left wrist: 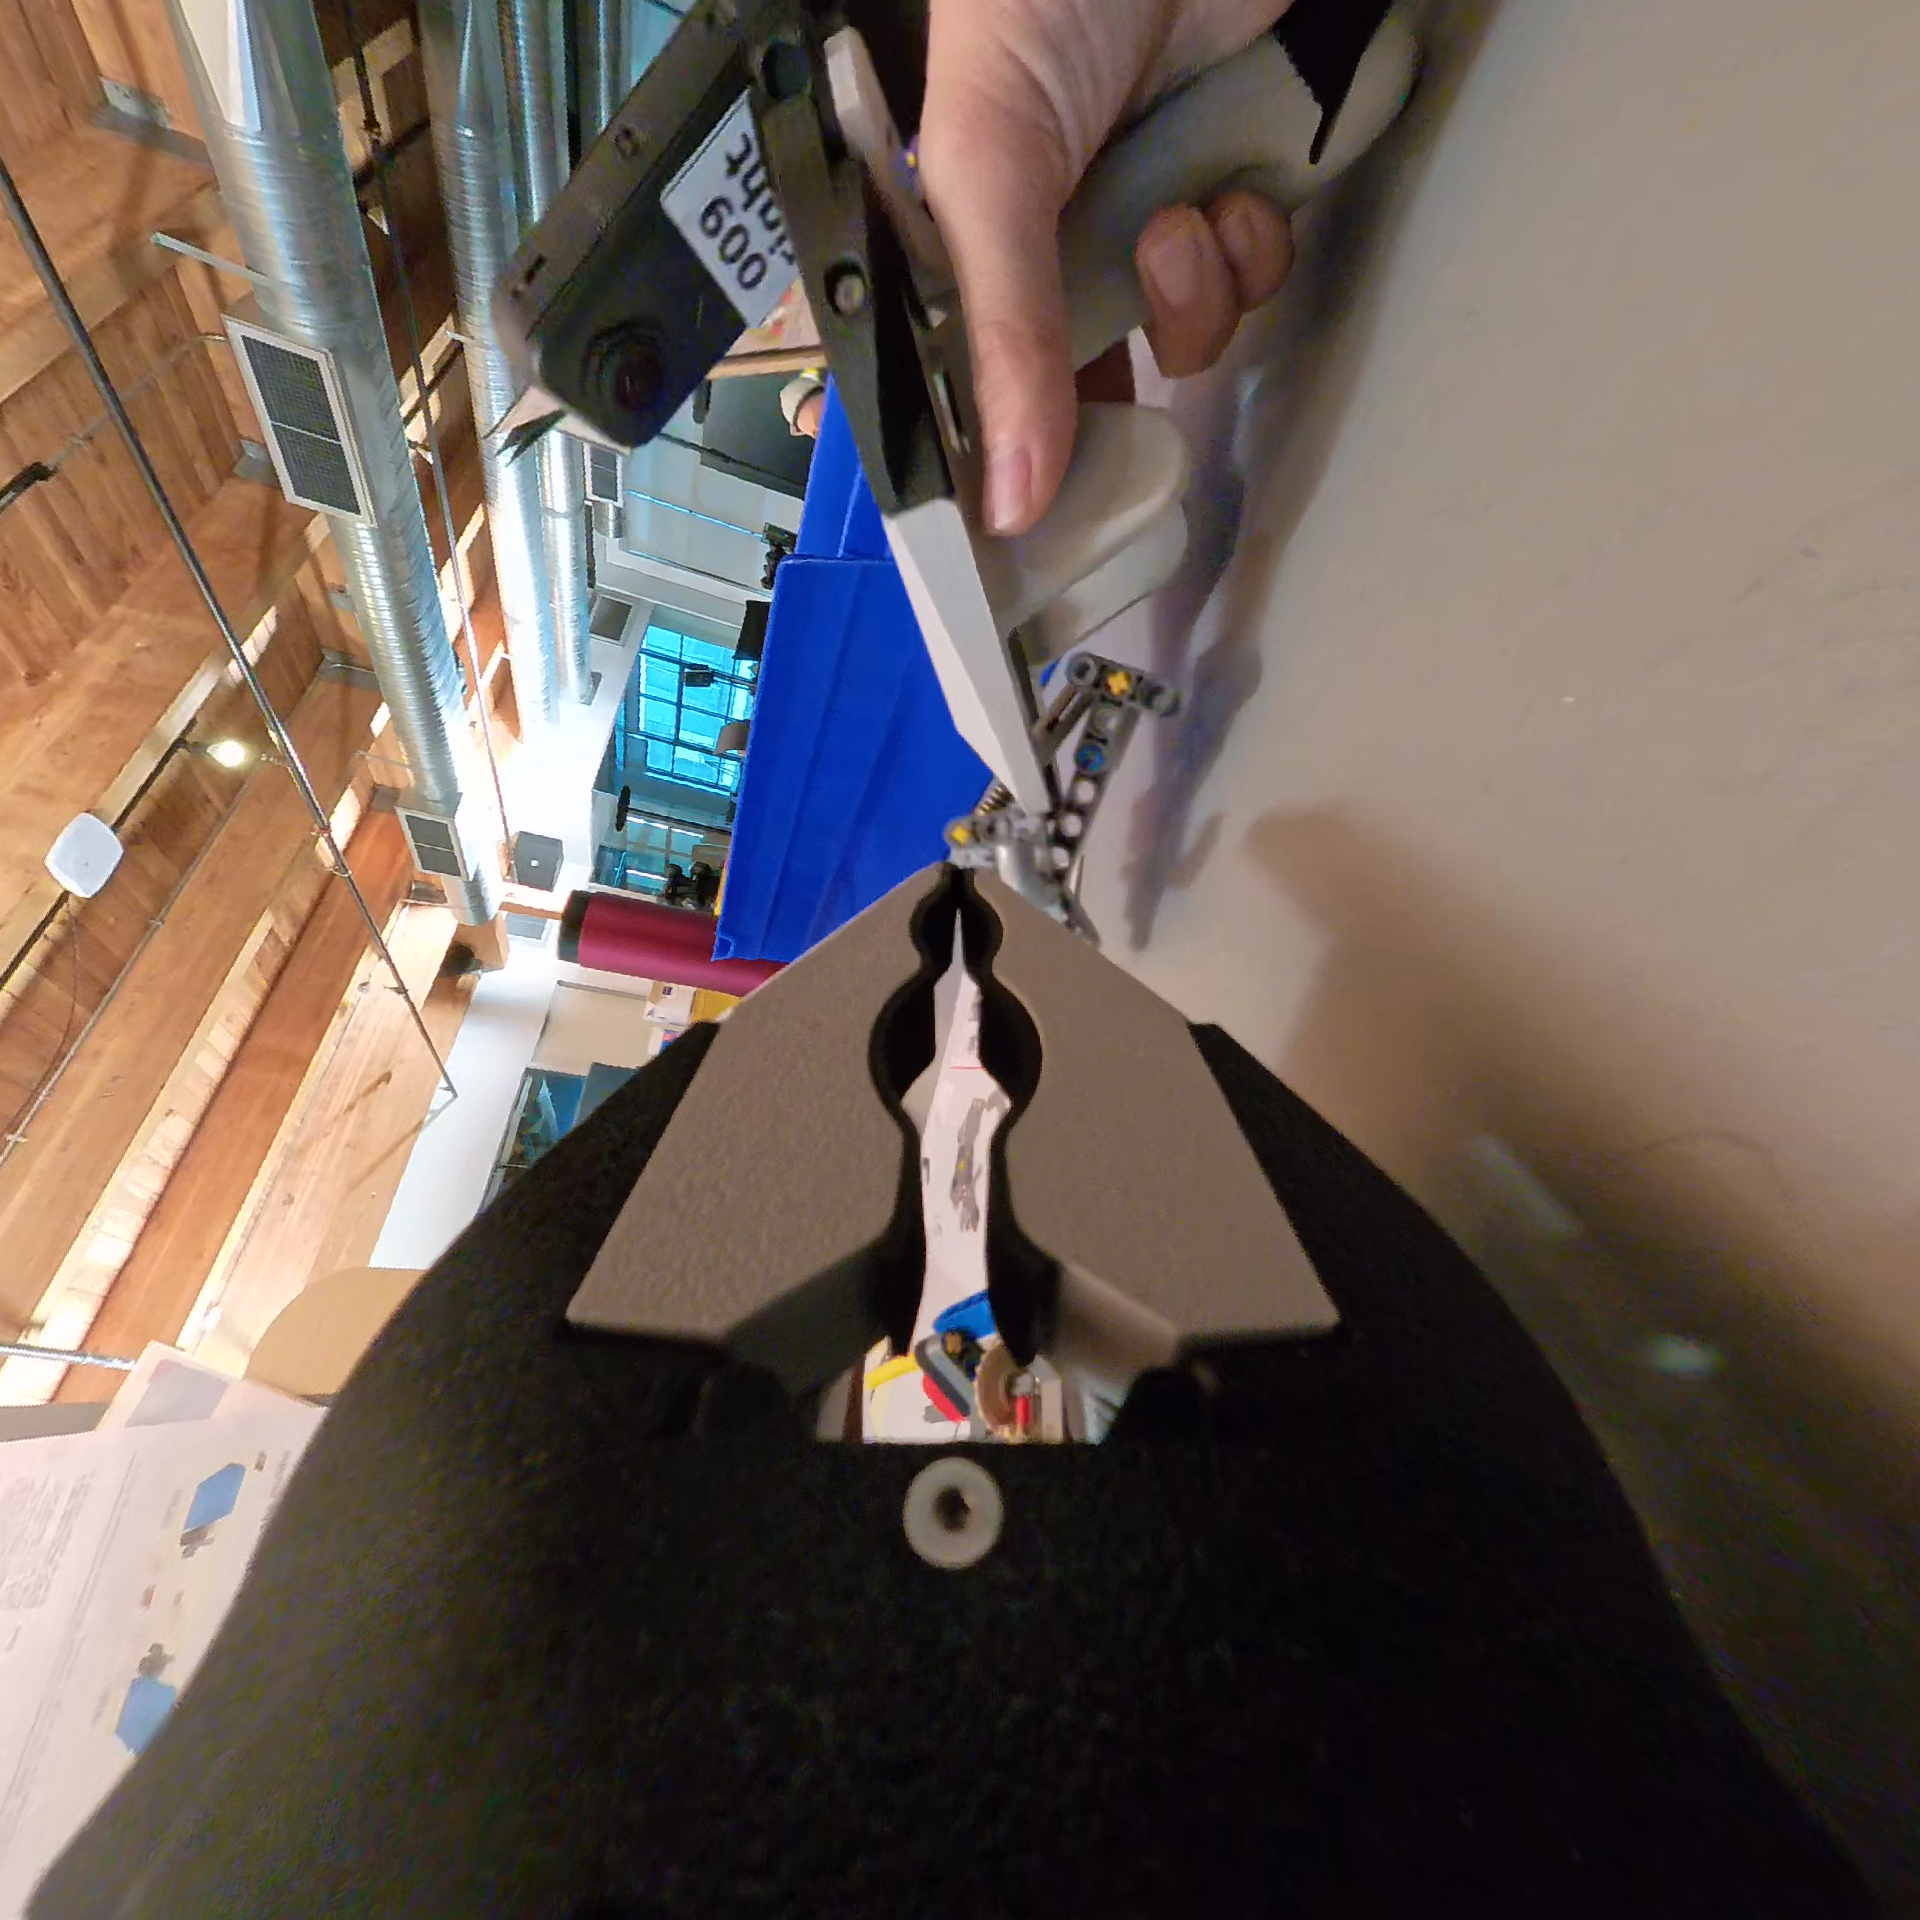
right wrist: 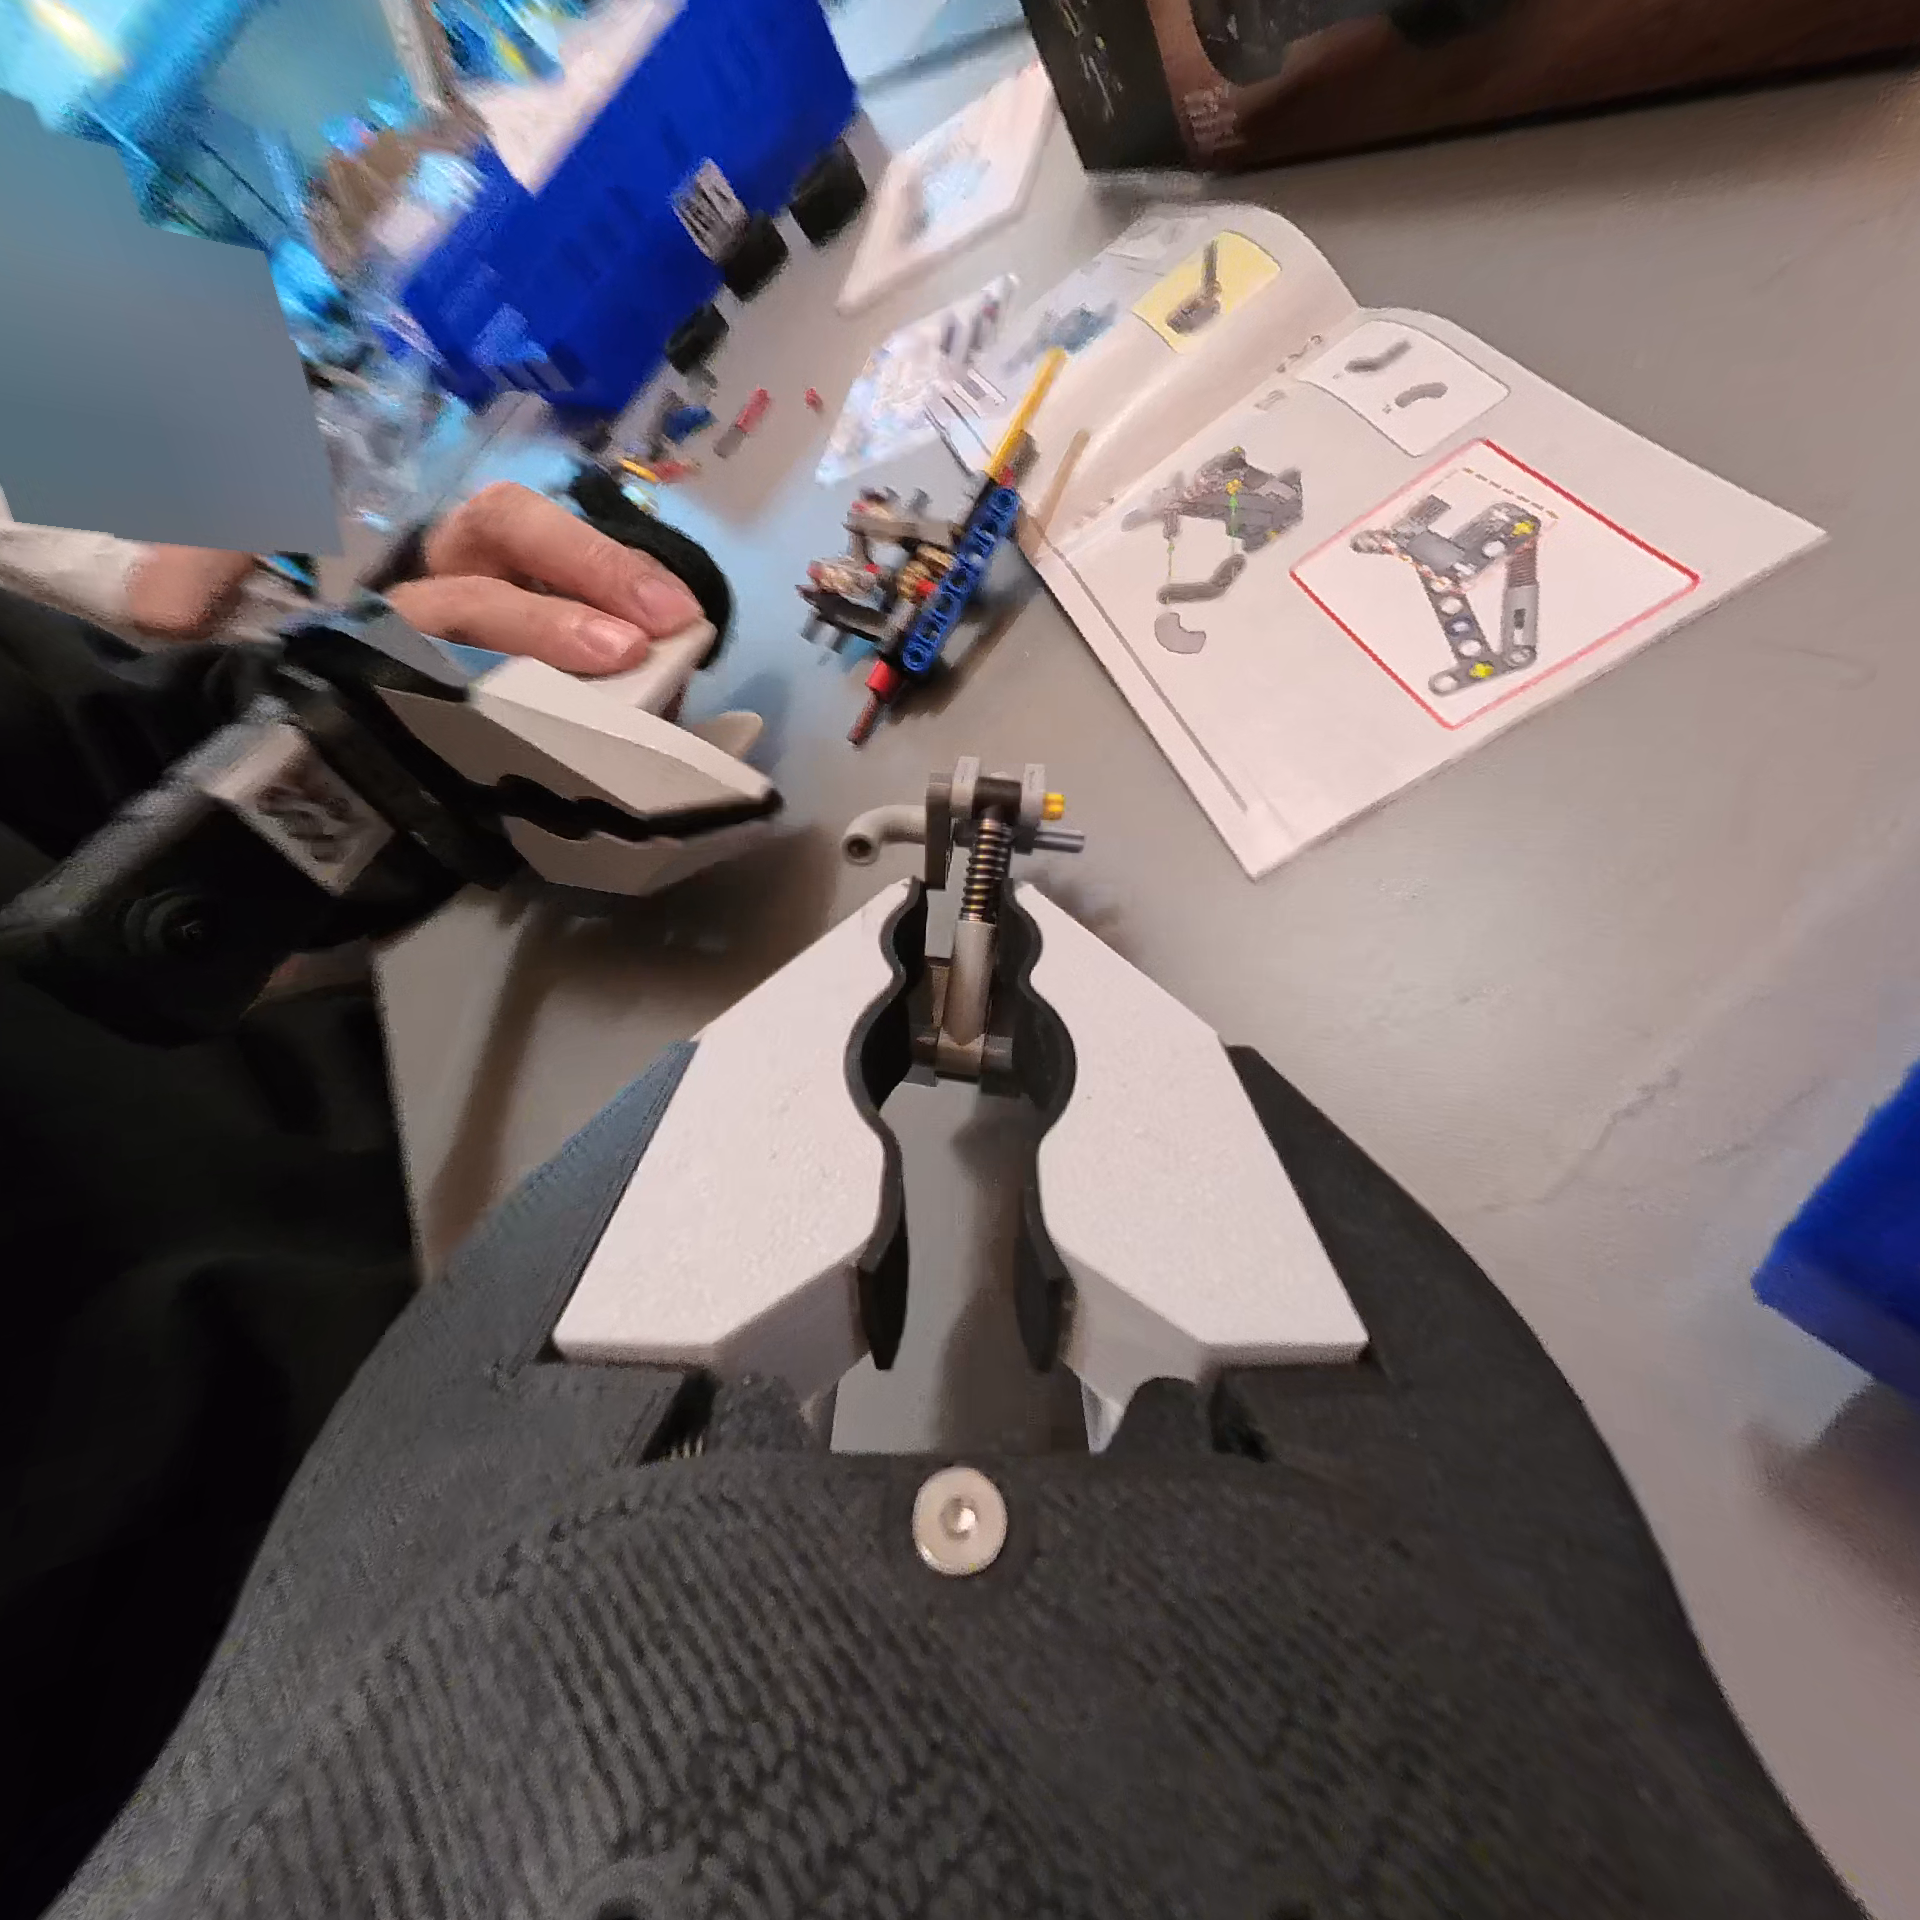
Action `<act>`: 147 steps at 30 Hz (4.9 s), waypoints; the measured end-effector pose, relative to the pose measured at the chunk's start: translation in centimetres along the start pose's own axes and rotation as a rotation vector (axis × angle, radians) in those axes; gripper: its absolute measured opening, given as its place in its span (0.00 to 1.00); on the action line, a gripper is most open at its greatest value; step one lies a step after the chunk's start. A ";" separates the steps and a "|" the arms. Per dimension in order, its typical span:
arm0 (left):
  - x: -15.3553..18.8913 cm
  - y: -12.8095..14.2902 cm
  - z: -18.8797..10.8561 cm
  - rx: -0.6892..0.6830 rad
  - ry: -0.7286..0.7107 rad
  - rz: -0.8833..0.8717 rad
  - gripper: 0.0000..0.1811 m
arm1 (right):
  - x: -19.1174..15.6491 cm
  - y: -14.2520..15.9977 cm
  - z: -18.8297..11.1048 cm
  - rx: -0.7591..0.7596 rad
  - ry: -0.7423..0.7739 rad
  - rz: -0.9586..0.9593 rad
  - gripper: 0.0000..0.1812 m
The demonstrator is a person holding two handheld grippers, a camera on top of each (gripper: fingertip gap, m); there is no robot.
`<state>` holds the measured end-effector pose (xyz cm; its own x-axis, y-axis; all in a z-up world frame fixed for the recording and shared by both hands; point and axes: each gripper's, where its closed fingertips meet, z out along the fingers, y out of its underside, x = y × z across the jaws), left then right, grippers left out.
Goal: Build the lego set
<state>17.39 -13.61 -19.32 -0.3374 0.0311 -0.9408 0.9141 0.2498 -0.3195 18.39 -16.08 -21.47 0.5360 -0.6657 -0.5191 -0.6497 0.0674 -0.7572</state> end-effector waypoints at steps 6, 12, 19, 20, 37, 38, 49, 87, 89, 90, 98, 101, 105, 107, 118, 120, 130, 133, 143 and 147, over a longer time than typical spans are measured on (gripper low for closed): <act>-0.7 -0.1 -0.3 0.009 -0.042 -0.001 0.00 | -1.6 -3.4 -2.6 0.292 -0.261 0.169 0.06; -0.7 -0.2 -0.3 0.012 -0.043 0.002 0.00 | -2.8 -3.7 -2.9 0.313 -0.315 0.101 0.06; -0.6 -0.2 -0.3 0.012 -0.039 0.004 0.00 | -3.1 -3.9 -3.0 0.330 -0.328 0.083 0.05; -0.6 -0.2 -0.3 0.012 -0.039 0.005 0.00 | -3.2 -3.9 -2.9 0.322 -0.326 0.081 0.05; -0.5 -0.3 -0.2 0.012 -0.032 0.013 0.00 | -3.1 -3.0 -1.6 0.241 -0.252 0.035 0.06; -0.5 -0.3 -0.2 0.012 -0.032 0.013 0.00 | -3.2 -3.0 -1.6 0.239 -0.254 0.034 0.06; -0.5 -0.3 -0.2 0.015 -0.034 0.016 0.00 | -3.2 -2.5 -0.9 0.191 -0.221 0.006 0.06; -2.3 0.3 -0.3 -0.006 -0.122 -0.039 0.04 | -3.4 -2.4 -0.9 0.181 -0.239 0.007 0.06; -2.2 0.2 -0.3 -0.001 -0.118 -0.033 0.04 | -3.4 -2.3 -0.8 0.176 -0.239 0.003 0.06; -2.2 0.1 -0.3 -0.001 -0.120 -0.027 0.04 | -3.4 -2.3 -0.8 0.173 -0.236 0.001 0.06; -2.1 0.1 -0.3 -0.007 -0.119 0.003 0.02 | -3.5 -2.1 -0.6 0.158 -0.229 -0.011 0.06; -2.0 0.2 -0.3 -0.008 -0.119 0.015 0.02 | -3.5 -2.1 -0.6 0.157 -0.226 -0.010 0.06; -1.7 0.3 -0.2 -0.011 -0.097 0.012 0.02 | -3.5 -2.3 -0.8 0.171 -0.233 -0.007 0.05; -1.6 0.3 -0.2 -0.014 -0.094 0.012 0.02 | -3.5 -2.2 -0.7 0.169 -0.230 -0.009 0.05; -1.4 0.4 -0.1 -0.014 -0.079 0.004 0.03 | -3.4 -2.3 -0.8 0.175 -0.218 -0.013 0.05; -1.4 0.3 -0.1 -0.012 -0.076 0.000 0.05 | -3.4 -2.4 -0.8 0.179 -0.219 -0.011 0.05; -1.1 0.4 -0.1 -0.017 -0.057 0.007 0.07 | -2.2 -1.8 -0.2 0.121 -0.043 -0.130 0.05; -1.5 0.0 -0.5 0.032 -0.049 -0.018 0.07 | -1.0 -1.1 0.4 0.054 0.074 -0.195 0.05; -3.6 6.6 -0.4 -0.198 0.220 -0.349 0.07 | -0.5 0.5 1.1 -0.059 0.120 -0.235 0.04; -3.0 8.6 -0.9 -0.314 0.342 -0.445 0.08 | -0.8 1.0 1.1 -0.090 0.098 -0.247 0.03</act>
<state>26.08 -10.72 -19.15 -0.7692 0.1534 -0.6204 0.5784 0.5798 -0.5738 17.87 -14.65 -22.24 0.6317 -0.7231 -0.2792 -0.5535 -0.1687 -0.8156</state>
